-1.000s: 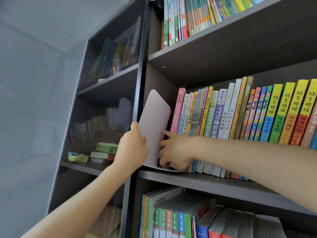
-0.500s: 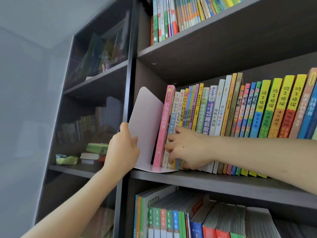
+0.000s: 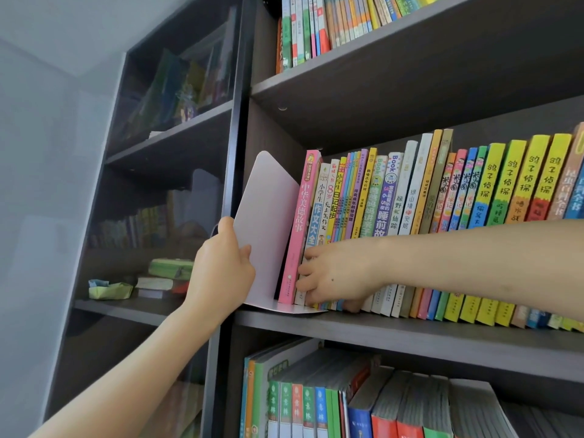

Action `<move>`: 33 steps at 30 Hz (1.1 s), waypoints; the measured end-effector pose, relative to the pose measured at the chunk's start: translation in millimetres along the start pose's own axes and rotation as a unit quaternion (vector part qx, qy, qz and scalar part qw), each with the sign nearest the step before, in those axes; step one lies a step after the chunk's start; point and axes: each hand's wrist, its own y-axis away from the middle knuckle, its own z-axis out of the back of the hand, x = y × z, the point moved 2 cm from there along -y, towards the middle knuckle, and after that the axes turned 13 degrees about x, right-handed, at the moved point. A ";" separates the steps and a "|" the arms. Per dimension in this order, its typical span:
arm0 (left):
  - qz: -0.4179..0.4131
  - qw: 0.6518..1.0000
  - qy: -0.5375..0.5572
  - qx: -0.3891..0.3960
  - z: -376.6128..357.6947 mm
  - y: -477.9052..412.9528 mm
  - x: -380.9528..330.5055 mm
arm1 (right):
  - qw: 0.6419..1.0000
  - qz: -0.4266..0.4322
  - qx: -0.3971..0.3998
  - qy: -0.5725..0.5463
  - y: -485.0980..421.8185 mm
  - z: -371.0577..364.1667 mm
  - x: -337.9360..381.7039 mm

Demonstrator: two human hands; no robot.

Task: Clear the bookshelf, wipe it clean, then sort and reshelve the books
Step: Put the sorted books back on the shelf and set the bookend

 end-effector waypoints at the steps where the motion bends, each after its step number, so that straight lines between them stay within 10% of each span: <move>1: 0.001 1.000 0.002 -0.001 0.3 0.0 -0.3 | 0.999 0.005 -0.032 0.019 -0.9 -2.8 0.5; 7: -0.005 1.000 0.019 0.000 -8.4 0.1 -1.3 | 0.981 0.015 -0.193 -0.012 1.8 -16.9 -6.2; 14: -0.003 1.000 0.005 0.003 -12.7 -3.6 -2.5 | 0.979 -0.005 -0.201 -0.039 14.0 -16.3 -10.7; 20: 0.014 1.000 0.018 -0.019 -17.8 0.4 -4.2 | 0.983 -0.038 -0.055 -0.170 19.2 -1.8 -9.6; 24: 0.044 0.998 0.030 0.023 -39.7 12.9 -10.7 | 0.926 -0.076 -0.156 -0.336 31.2 10.1 -25.4; 33: 0.051 0.986 -0.137 0.080 -48.2 -3.1 -20.6 | 0.917 -0.221 -0.178 -0.280 30.8 -2.7 -37.5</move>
